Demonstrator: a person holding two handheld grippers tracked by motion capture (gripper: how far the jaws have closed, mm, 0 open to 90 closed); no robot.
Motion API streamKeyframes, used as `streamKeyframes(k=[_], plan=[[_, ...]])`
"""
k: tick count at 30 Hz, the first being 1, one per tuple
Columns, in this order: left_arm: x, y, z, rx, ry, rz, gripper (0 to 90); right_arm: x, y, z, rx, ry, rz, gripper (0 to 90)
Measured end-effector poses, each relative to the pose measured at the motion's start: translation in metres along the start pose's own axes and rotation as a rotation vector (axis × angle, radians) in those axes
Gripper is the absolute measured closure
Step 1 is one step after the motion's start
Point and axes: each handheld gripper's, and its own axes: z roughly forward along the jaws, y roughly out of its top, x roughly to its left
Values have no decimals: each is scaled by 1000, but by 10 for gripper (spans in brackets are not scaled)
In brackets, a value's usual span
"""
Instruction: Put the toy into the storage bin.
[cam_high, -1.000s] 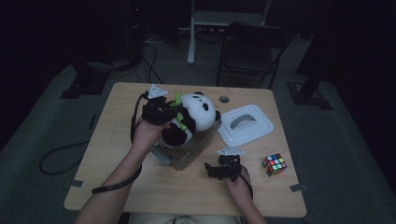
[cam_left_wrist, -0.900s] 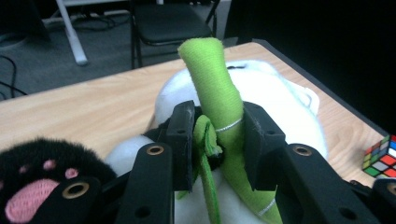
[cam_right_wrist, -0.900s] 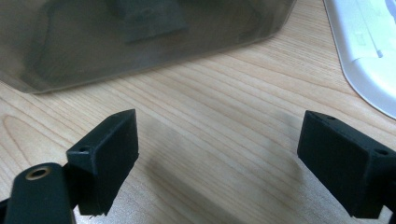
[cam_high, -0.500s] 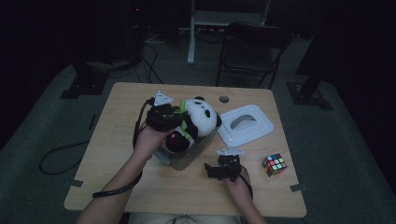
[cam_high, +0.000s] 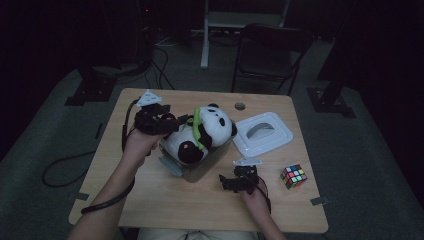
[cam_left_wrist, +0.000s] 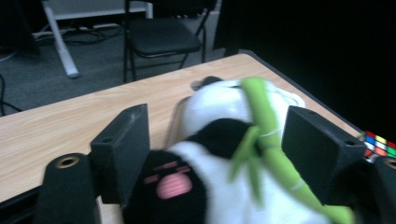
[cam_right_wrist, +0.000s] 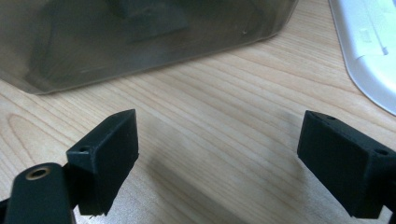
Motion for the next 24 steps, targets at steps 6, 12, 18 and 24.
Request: streamKeyframes(k=[6, 12, 18, 24], plan=[[25, -14, -6, -4, 25, 14, 105, -1, 0, 0, 4, 2, 0, 122], [57, -28, -10, -10, 50, -52, 10, 0, 0, 1, 5, 4, -4, 122], [79, -44, -7, -63, 0, -89, 11, -1, 1, 1, 8, 4, -4, 122], [84, -52, -8, -46, 11, -73, 11, -1, 1, 2, 13, 2, -5, 122]])
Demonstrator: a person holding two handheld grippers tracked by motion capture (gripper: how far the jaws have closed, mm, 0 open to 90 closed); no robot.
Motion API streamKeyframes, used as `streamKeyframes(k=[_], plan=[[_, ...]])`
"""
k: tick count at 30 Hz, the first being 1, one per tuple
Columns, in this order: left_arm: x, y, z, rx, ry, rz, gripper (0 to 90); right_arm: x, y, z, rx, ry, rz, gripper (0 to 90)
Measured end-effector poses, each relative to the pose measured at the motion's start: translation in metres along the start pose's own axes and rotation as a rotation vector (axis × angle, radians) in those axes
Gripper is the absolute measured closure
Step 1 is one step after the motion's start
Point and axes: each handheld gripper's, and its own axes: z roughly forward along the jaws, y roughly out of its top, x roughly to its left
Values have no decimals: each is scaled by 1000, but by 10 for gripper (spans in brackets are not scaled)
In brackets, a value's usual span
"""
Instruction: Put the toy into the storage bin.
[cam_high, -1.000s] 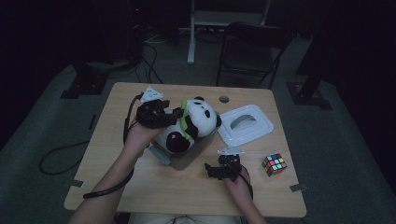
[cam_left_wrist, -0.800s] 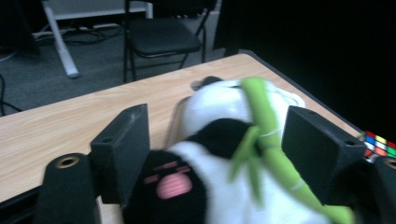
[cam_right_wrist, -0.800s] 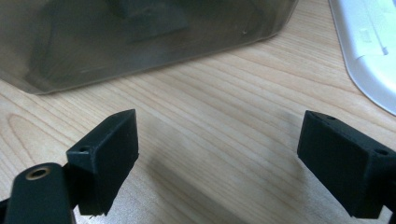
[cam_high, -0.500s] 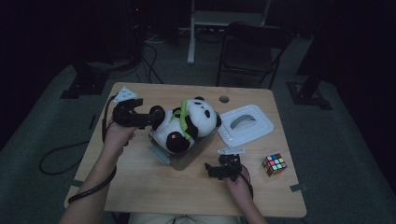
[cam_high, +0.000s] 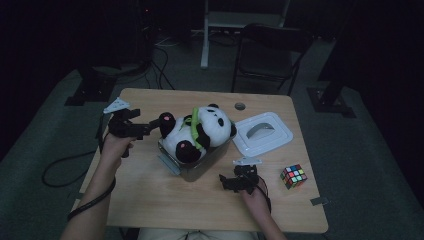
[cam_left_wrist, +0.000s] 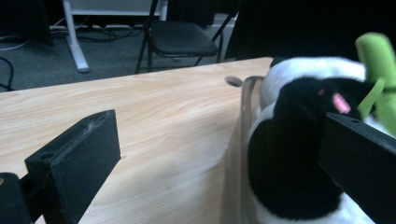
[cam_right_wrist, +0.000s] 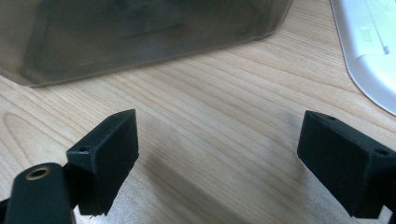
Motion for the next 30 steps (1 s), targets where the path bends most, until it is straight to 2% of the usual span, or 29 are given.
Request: streamKeyframes(k=[4, 8, 13, 18, 21, 24, 30], plan=[[9, -10, 7, 57, 101, 44, 11, 1, 1, 0, 0, 1, -4, 122], [25, -28, 24, 117, 135, 13, 11, 1, 2, 0, -6, 2, -1, 122], [37, -48, 45, 159, 144, -18, 11, -1, 8, -1, -24, 0, 5, 122], [43, -57, 65, 187, 148, -13, 11, -1, 15, 0, -43, -1, 4, 122], [41, -61, 77, 210, 157, -4, 11, 1, 18, 3, -42, -2, 0, 122], [40, -64, 88, 233, 146, -1, 11, 0, 20, 5, -43, -6, 4, 122], [31, -66, 100, 241, 129, 23, 13, -5, 25, 6, -56, -16, 23, 122]])
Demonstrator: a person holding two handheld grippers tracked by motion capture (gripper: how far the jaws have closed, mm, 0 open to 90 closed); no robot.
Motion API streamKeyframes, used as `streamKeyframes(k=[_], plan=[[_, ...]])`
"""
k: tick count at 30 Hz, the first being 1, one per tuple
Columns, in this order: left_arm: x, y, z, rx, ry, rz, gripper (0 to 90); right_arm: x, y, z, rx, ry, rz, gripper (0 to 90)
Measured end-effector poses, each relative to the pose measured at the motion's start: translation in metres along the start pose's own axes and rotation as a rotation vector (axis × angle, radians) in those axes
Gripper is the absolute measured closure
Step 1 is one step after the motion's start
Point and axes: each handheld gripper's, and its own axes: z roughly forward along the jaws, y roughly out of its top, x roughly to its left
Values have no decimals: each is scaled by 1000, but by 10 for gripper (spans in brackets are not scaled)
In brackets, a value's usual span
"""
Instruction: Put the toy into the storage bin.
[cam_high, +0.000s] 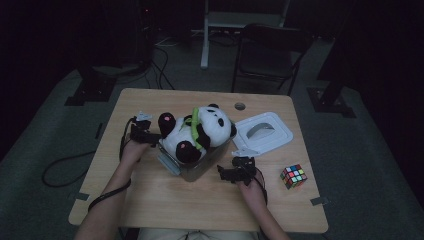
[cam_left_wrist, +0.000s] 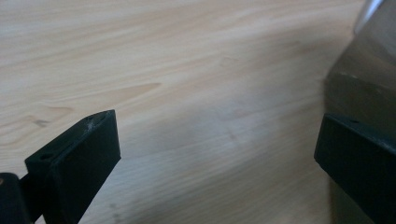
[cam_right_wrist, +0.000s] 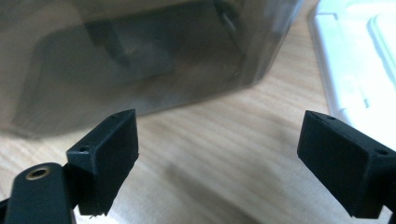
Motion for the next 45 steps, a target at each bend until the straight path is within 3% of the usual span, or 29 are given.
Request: streamKeyframes(k=[13, 23, 31, 37, 45], plan=[[-26, -8, -14, 12, -17, 69, 12, -9, 7, -4, -29, -1, 30, 123], [-50, -20, -21, 4, -67, 52, 12, -22, 1, -12, -33, 15, 52, 132], [-66, -25, -25, 9, -78, 76, 12, -30, 2, -18, -42, 3, 43, 133], [-73, -27, -27, 17, -89, 82, 11, -36, 4, -20, -44, 27, 47, 143], [-76, -30, -33, 22, -63, 87, 12, -40, 7, -13, -46, 58, 46, 151]])
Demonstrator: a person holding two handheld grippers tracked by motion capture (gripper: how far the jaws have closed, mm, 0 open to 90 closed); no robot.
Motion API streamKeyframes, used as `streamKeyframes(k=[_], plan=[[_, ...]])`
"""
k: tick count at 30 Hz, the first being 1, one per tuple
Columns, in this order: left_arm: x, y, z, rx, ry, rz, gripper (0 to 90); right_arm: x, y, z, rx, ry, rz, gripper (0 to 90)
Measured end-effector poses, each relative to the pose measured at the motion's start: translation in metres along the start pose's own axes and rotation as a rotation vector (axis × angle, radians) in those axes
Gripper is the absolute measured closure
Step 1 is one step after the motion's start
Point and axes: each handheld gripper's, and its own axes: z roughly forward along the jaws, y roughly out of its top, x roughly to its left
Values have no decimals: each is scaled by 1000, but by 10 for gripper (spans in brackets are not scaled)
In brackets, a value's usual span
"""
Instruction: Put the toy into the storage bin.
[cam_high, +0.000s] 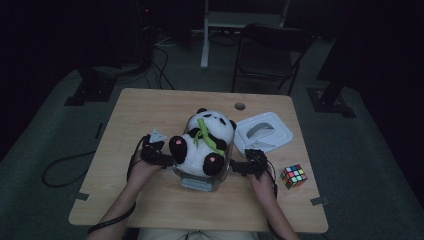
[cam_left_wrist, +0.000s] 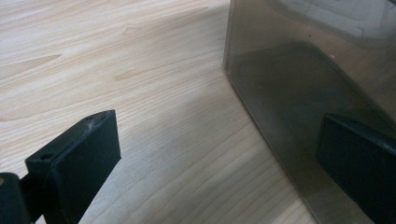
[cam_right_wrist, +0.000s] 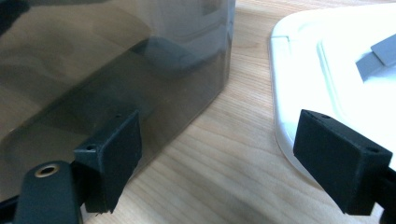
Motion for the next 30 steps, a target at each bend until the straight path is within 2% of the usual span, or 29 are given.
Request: streamKeyframes(k=[4, 8, 13, 17, 19, 24, 30], plan=[[0, -2, -2, 2, 4, -11, 12, -2, 3, 4, 4, 16, -6, 151], [-1, -3, -3, 9, -14, -17, 12, -7, 5, 8, 15, 31, 9, 150], [-5, -3, -4, 15, -44, 0, 11, -10, 5, 4, 6, 24, 18, 149], [-5, -2, -7, 9, -42, 20, 11, -10, 6, -1, -3, 35, 32, 137], [-4, -2, -11, 0, -43, 28, 12, -8, 8, -5, -7, 29, 23, 137], [3, 3, -25, -14, -13, 48, 12, -5, 16, -18, -31, 8, 4, 137], [6, 14, -45, -49, -19, 56, 12, -3, 26, -40, -71, 2, -2, 137]])
